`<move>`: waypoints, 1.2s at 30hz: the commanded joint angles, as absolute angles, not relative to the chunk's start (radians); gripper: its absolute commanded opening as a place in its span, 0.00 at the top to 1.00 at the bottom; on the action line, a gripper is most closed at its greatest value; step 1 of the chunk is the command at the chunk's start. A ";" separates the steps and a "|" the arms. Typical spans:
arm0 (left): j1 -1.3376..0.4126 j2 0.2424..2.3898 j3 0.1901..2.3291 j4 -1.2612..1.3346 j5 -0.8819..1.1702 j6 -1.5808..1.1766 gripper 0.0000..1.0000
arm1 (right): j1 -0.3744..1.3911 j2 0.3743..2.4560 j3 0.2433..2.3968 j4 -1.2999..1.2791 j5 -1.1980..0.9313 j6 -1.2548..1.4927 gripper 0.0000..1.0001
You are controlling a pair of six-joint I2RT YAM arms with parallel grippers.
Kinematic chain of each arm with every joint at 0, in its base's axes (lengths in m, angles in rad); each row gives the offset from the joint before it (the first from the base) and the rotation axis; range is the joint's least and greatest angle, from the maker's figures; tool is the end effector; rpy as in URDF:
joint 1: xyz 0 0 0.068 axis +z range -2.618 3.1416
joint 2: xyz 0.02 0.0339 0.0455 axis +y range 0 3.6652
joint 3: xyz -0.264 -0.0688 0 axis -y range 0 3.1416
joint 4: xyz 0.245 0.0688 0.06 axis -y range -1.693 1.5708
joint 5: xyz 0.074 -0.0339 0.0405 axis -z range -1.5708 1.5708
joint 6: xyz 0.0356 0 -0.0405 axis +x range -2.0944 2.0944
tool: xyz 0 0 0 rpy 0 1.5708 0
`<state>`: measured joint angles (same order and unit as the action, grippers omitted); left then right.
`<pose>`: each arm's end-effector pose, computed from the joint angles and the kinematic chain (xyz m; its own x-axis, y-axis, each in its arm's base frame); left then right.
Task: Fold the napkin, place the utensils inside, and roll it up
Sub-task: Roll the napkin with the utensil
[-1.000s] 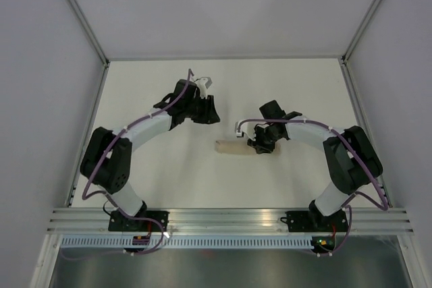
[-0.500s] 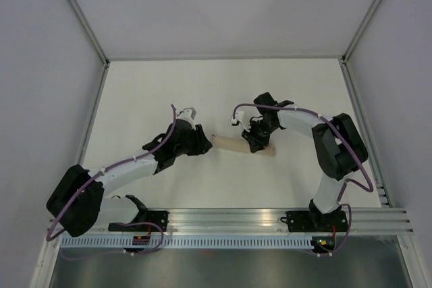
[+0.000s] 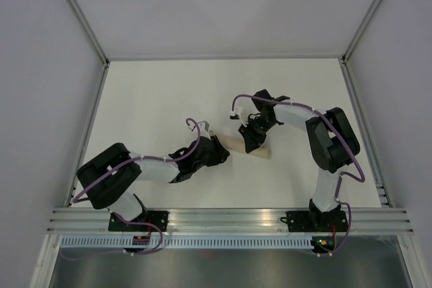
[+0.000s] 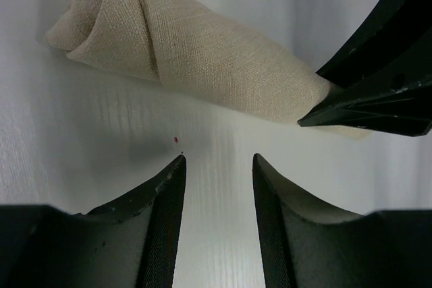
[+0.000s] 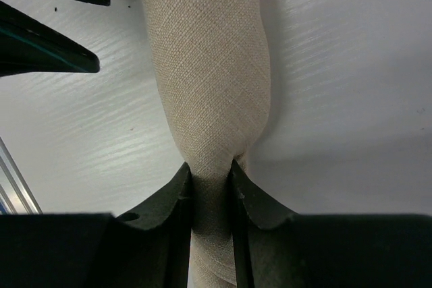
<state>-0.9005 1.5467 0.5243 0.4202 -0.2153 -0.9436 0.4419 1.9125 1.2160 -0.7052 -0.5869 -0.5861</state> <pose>0.1813 -0.2164 0.1380 -0.7378 -0.3426 -0.5816 0.1002 0.7965 -0.5962 0.3101 0.1685 0.1489 -0.4988 -0.7455 -0.4421 -0.8597 0.3607 0.3617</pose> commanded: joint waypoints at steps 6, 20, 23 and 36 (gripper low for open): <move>-0.951 1.635 0.609 0.488 -0.416 -1.087 0.50 | 0.442 2.019 1.212 -0.729 -0.600 -0.486 0.89; -0.991 1.680 0.624 0.517 -0.537 -1.114 0.45 | 0.420 2.080 1.252 -0.742 -0.670 -0.419 0.90; -0.991 1.692 0.637 0.511 -0.546 -1.120 0.44 | 0.419 2.089 1.253 -0.744 -0.678 -0.413 0.90; -1.022 1.721 0.623 0.585 -0.641 -1.192 0.44 | 0.402 2.103 1.259 -0.750 -0.744 -0.383 0.90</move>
